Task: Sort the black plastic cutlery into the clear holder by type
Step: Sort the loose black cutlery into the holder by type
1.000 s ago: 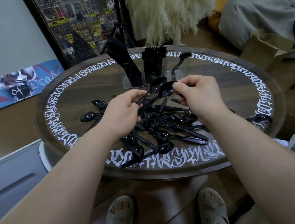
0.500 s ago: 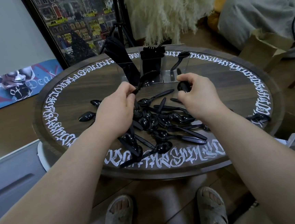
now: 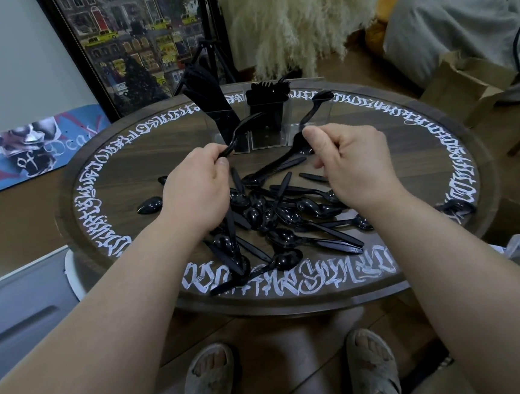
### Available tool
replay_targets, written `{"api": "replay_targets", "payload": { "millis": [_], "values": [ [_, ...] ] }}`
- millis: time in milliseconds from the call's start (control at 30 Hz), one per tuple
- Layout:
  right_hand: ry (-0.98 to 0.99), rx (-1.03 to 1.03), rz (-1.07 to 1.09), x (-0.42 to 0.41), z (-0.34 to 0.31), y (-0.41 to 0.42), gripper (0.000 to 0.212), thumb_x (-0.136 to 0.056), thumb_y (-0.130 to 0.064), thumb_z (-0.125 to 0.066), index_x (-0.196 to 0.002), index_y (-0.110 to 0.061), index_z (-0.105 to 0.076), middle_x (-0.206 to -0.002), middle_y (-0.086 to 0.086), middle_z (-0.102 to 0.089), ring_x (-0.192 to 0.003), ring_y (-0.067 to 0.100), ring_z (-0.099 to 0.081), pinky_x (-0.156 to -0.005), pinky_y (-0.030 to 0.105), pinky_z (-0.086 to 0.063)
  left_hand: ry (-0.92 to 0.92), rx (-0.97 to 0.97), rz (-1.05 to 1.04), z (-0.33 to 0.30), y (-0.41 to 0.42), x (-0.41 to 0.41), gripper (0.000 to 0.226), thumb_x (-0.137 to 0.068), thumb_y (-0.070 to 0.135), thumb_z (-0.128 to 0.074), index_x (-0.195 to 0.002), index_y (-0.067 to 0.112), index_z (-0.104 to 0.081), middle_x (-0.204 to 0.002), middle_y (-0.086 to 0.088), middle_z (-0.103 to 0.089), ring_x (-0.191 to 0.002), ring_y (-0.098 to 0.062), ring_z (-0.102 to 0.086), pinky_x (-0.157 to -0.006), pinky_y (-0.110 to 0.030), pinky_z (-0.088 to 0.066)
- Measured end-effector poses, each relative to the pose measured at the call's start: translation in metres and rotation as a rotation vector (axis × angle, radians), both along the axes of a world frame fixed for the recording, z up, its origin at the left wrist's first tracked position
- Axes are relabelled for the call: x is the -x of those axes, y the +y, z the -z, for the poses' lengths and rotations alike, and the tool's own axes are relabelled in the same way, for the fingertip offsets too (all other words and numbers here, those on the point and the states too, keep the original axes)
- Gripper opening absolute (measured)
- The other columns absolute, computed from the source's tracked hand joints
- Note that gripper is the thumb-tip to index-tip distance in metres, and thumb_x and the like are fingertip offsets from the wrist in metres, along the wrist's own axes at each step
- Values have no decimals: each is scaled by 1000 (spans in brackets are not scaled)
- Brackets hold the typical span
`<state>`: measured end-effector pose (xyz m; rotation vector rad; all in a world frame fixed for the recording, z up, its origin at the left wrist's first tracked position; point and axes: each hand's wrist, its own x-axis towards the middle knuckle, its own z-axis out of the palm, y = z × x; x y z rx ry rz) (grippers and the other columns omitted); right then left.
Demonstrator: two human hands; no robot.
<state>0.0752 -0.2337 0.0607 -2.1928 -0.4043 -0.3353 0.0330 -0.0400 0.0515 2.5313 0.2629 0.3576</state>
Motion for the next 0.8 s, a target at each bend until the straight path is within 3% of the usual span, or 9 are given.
{"api": "replay_targets", "payload": {
  "millis": [67,133,200,300,467,533,700,767,800],
  "values": [
    [51,4,-34,-1,1,1,35,-99,-29,-49,-88,-3,-69,-65,2,-64,-57,6,-57,-66,31,-50,12,-2,15,1,-1,0,32,-102,24,-34,-126,24,-55,-108,4,-57,-93,-17,-50,-78,-30,-37],
    [151,-33,-100,-1,1,3,24,-99,-22,-49,-100,-11,-70,-67,-7,-62,-58,-2,-57,-66,24,-52,26,5,40,2,-3,1,31,-102,24,-34,-123,26,-57,-99,4,-62,-88,-16,-52,-75,-30,-38],
    [225,-77,-152,0,2,5,21,-98,-16,-51,-109,-17,-68,-73,-7,-65,-64,2,-62,-68,21,-54,49,18,61,4,-3,1,31,-101,23,-34,-120,28,-59,-81,4,-63,-75,-16,-54,-70,-31,-40],
    [255,-115,-156,-1,4,5,13,-95,-13,-57,-95,-21,-67,-73,-3,-67,-67,14,-66,-69,26,-56,72,16,61,3,-2,0,33,-100,22,-35,-117,29,-62,-63,6,-57,-62,-11,-52,-65,-31,-41],
    [302,-81,-259,-2,5,2,20,-90,-12,-64,-79,-28,-66,-68,-5,-65,-61,4,-61,-63,20,-53,144,5,45,3,1,-1,33,-96,20,-36,-112,30,-63,-80,7,-68,-70,-14,-57,-67,-30,-41],
    [270,-70,-244,-1,7,3,19,-88,-14,-67,-78,-30,-67,-67,-7,-65,-58,1,-60,-64,20,-52,188,73,72,5,1,1,32,-96,19,-37,-109,29,-64,-76,4,-67,-62,-14,-55,-61,-29,-40],
    [219,-110,-95,-5,11,7,15,-84,-22,-72,-79,-21,-58,-67,7,-68,-64,17,-67,-75,42,-56,184,248,197,5,-6,4,29,-98,20,-37,-94,25,-65,-74,-11,-65,-63,-22,-55,-63,-34,-44],
    [179,-87,-35,-6,13,8,20,-83,-28,-73,-77,-21,-54,-68,4,-66,-67,16,-65,-72,34,-55,171,240,260,3,-9,6,29,-99,28,-38,-83,24,-62,-67,-1,-57,-61,-14,-50,-61,-32,-39],
    [153,-67,-3,-6,13,8,23,-82,-29,-73,-77,-22,-52,-68,-1,-64,-66,11,-62,-68,23,-52,172,216,290,2,-9,6,30,-99,33,-39,-82,24,-62,-65,4,-55,-61,-10,-49,-62,-30,-38]
  ]
}}
